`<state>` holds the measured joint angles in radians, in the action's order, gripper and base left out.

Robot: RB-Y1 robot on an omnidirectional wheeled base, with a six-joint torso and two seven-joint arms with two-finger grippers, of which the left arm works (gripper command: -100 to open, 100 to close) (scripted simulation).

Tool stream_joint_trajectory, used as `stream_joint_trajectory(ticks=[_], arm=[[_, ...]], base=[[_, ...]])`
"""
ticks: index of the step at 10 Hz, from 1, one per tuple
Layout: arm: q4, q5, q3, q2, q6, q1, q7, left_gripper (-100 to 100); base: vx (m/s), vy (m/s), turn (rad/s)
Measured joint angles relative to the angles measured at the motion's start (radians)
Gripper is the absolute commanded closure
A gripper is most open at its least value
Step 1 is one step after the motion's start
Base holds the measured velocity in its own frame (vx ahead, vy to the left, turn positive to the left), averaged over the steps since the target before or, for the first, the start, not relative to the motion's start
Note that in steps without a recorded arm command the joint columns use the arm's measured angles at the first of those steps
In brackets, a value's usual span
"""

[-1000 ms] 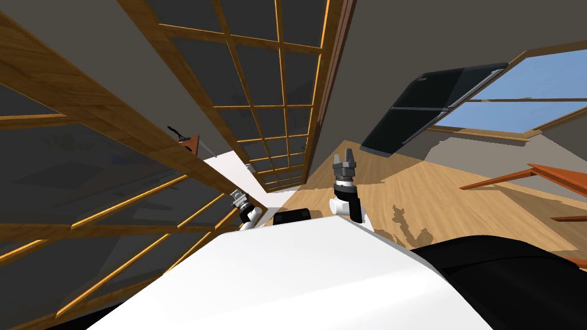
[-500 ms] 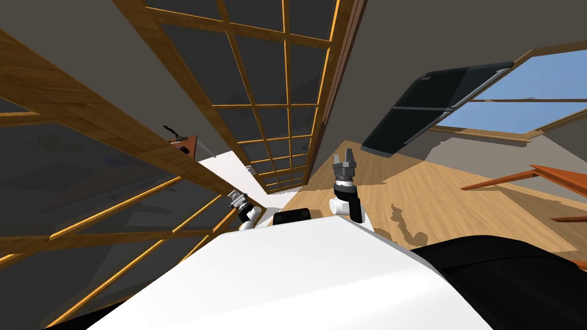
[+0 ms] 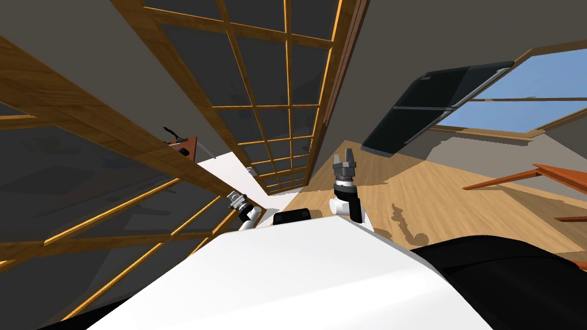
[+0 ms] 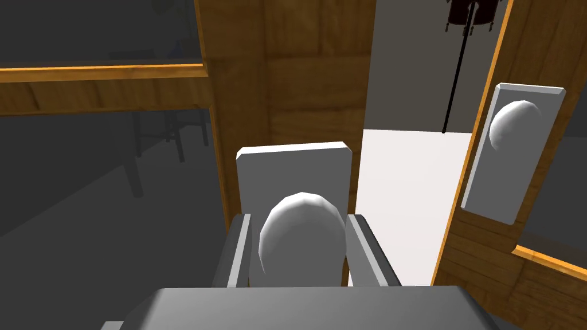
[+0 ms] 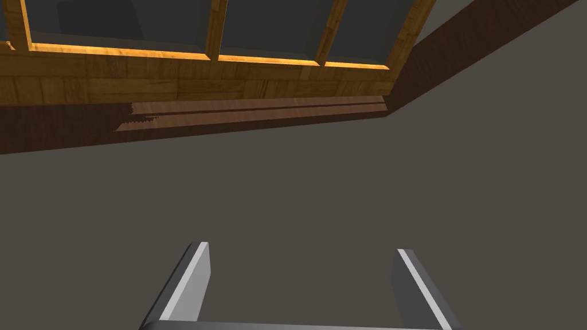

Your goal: Push the door open

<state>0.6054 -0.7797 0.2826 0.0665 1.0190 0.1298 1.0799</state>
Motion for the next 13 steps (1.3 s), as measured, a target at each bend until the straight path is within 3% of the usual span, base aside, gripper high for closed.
stream_joint_trajectory(ticks=[2,4,5,6,7,9,10,11,13], arm=[[0.047,-0.004,0.004,-0.008,-0.022,-0.015,-0.02,100],[0.035,-0.011,0.031,-0.02,-0.012,-0.01,-0.031,100],[0.056,-0.015,0.044,-0.028,-0.014,-0.021,-0.042,100],[0.045,-0.016,0.052,-0.026,-0.005,-0.008,-0.046,100],[0.001,-0.018,0.066,-0.022,0.018,0.019,-0.039,100],[0.033,-0.024,0.091,-0.042,0.024,0.009,-0.06,100],[0.025,-0.028,0.106,-0.045,0.03,0.016,-0.066,100],[0.06,-0.033,0.12,-0.057,0.02,-0.002,-0.081,100],[0.001,-0.035,0.139,-0.048,0.05,0.031,-0.069,100]], base=[[0.027,0.022,-0.005],[0.12,0.096,-0.013],[0.085,0.088,0.008],[0.098,0.104,-0.016],[0.086,0.086,-0.011],[0.104,0.089,0.005],[0.119,0.085,-0.015],[0.074,0.066,0.012],[0.097,0.072,-0.003]])
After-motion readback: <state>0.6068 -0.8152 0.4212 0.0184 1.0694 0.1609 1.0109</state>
